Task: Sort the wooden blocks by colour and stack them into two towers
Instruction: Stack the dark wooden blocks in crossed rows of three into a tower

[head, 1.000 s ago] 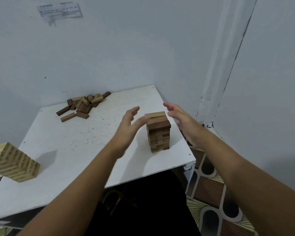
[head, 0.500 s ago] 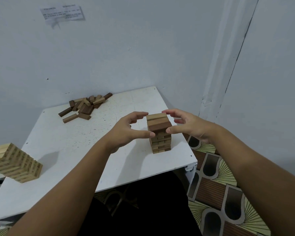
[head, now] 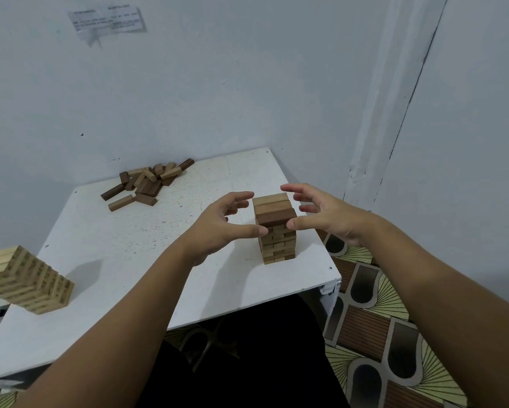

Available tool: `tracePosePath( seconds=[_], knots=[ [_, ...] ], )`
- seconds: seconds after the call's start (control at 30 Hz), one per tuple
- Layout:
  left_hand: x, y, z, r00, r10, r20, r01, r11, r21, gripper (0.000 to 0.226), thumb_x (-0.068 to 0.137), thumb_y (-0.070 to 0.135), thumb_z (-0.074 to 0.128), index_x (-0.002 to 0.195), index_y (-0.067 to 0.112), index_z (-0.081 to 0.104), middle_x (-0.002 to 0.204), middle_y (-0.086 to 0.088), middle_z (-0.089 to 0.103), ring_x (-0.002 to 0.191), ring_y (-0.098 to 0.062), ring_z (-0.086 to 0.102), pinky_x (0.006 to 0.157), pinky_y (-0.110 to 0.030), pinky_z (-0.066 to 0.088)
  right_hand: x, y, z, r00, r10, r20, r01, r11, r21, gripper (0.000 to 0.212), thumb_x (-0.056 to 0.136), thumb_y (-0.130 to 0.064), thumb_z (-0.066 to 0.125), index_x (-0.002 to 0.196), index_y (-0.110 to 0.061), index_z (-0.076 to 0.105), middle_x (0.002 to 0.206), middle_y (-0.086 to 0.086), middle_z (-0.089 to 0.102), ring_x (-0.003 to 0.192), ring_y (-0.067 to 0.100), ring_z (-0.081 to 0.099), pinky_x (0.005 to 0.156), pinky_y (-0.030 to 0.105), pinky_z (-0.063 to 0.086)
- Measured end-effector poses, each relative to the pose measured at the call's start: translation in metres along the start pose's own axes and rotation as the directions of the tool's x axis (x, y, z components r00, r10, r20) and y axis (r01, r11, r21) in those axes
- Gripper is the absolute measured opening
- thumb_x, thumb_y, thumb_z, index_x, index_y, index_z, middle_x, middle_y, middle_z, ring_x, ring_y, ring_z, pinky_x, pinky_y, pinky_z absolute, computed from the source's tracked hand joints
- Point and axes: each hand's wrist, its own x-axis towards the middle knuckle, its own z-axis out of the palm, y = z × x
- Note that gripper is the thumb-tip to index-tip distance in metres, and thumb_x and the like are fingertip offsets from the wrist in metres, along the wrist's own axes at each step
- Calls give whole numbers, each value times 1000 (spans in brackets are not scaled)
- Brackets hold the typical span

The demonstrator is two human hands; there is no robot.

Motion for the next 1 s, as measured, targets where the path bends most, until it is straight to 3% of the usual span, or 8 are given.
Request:
tracePosePath(
  seconds=[0.2, 0.43, 0.7, 0.8, 0.9, 1.0],
  knots=[
    [2, -3, 3, 1000, 10, -5, -10, 1000, -8, 69, 63, 48, 92, 127, 47, 66, 135, 17, 63, 133, -6, 49, 115, -43, 39, 1, -1, -1, 1000, -2, 14, 2, 1000, 5, 76, 71, -42, 85, 138, -53, 51, 154, -4, 39, 143, 23, 37, 115, 47, 36],
    [0, -4, 4, 1000, 12, -7, -12, 1000, -11, 69, 62, 48, 93, 126, 45, 65, 134, 15, 63, 131, -7, 51, 111, -38, 41, 2, -2, -1, 1000, -10, 14, 10, 1000, 5, 76, 68, -41, 87, 135, -54, 52, 150, -4, 42, 140, 22, 41, 114, 47, 40],
    [-2, -2, 6, 1000, 1, -25, -1, 1000, -15, 74, 61, 50, 93, 128, 44, 64, 134, 14, 63, 131, -8, 52, 110, -38, 43, 2, -3, 0, 1000, -11, 11, 11, 1000, -1, 82, 67, -43, 88, 139, -53, 49, 151, -4, 41, 140, 23, 41, 113, 46, 40],
    [-3, 0, 6, 999, -18, -29, 17, 999, -37, 86, 59, 50, 94, 137, 46, 57, 137, 14, 60, 132, -7, 50, 106, -33, 43, 0, -2, 0, 1000, -6, -3, 6, 1000, 27, 88, 65, -50, 88, 143, -52, 47, 152, -5, 41, 141, 21, 41, 115, 46, 37],
    [-5, -2, 4, 999, -17, -34, 15, 998, -64, 90, 55, 55, 95, 137, 48, 58, 137, 16, 60, 133, -7, 50, 109, -35, 43, -3, 4, 5, 998, 8, -63, -3, 996, 88, 83, 66, -69, 75, 143, -54, 47, 156, -8, 39, 145, 15, 35, 123, 48, 25],
    [-7, -1, 9, 998, -35, -51, 30, 994, -106, 95, 61, 68, 86, 147, 44, 52, 146, 13, 55, 139, -10, 47, 114, -39, 39, -5, 9, 19, 987, 28, -157, 6, 977, 214, 76, 84, -78, 50, 154, -50, 35, 164, -17, 30, 151, 6, 25, 127, 49, 11]
  ],
)
